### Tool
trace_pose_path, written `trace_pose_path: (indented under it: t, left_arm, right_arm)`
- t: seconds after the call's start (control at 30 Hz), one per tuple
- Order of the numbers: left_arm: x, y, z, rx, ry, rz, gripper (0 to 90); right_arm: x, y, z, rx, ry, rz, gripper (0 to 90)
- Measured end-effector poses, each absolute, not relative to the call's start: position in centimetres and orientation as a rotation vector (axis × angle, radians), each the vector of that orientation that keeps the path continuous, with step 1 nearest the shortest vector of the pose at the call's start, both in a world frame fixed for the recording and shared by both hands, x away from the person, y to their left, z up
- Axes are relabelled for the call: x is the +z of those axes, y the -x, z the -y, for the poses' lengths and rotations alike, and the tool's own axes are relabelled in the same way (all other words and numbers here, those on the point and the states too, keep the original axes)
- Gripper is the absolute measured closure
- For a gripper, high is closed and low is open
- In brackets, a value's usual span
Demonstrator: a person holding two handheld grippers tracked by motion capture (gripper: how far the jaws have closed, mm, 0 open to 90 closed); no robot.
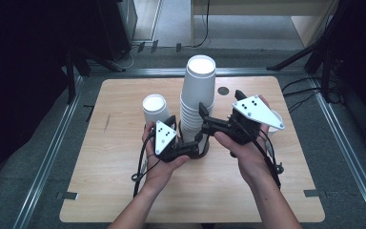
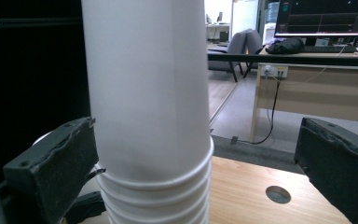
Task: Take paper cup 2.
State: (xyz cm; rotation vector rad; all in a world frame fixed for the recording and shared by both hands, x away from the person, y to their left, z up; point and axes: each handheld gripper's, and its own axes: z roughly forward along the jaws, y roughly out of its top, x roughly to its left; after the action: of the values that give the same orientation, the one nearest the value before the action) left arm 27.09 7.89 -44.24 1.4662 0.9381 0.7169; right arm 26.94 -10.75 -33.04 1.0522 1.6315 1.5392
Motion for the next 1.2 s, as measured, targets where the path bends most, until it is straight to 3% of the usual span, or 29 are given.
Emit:
trace_pose_path:
  t: [1.2]
  left_arm:
    - [-44.3,-29.0,-4.7,0.85,-1.454,-1.024,2.2]
  right_arm:
    - [-33.8,-31.3,6.7,1.493,-1.053,-1.794,0.0]
